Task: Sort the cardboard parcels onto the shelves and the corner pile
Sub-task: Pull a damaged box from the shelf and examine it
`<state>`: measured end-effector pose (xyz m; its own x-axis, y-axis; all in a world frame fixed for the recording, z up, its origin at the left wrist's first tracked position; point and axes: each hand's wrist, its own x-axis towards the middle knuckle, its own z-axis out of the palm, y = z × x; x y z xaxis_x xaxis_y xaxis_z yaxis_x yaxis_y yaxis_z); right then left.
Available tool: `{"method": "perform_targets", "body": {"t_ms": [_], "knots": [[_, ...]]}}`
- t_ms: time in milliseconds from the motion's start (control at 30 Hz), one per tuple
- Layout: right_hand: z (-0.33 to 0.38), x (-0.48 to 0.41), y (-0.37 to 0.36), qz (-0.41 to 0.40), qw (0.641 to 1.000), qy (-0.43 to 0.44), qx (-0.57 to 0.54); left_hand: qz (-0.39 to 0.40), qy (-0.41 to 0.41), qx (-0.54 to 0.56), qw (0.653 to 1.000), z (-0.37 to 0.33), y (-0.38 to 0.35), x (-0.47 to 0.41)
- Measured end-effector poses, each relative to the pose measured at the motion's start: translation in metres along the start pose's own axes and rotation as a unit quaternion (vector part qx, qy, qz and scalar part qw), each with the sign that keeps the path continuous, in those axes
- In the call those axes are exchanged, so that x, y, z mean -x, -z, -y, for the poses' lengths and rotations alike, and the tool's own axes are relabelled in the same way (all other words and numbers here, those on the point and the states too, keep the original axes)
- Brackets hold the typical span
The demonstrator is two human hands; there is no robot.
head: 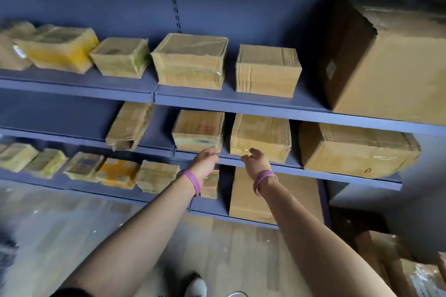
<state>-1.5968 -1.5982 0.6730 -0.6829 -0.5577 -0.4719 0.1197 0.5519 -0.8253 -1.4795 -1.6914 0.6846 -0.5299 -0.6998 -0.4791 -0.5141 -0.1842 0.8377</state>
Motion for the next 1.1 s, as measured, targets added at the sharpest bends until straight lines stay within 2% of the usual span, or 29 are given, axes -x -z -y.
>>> {"method": "perform_targets", "body": {"t_ms": [200,500,600,800,1100], "knots": [[0.028,0.014,-0.079,0.064,0.995,0.050,0.049,-0.068,0.022,0.054,0.996,0.024,0.076,0.018],[0.060,0.033,-0.213,0.121,0.985,0.066,0.100,-0.144,0.075,0.087,0.983,0.079,0.211,0.019],[0.075,0.045,-0.261,0.140,0.981,0.062,0.115,-0.145,0.068,0.083,0.984,0.088,0.258,0.024],[0.095,0.066,-0.346,0.124,0.982,0.064,0.131,-0.139,0.052,0.089,0.985,0.114,0.342,0.020],[0.101,0.036,-0.399,0.110,0.987,0.017,0.117,-0.106,0.060,0.101,0.987,0.141,0.396,-0.020]]}}
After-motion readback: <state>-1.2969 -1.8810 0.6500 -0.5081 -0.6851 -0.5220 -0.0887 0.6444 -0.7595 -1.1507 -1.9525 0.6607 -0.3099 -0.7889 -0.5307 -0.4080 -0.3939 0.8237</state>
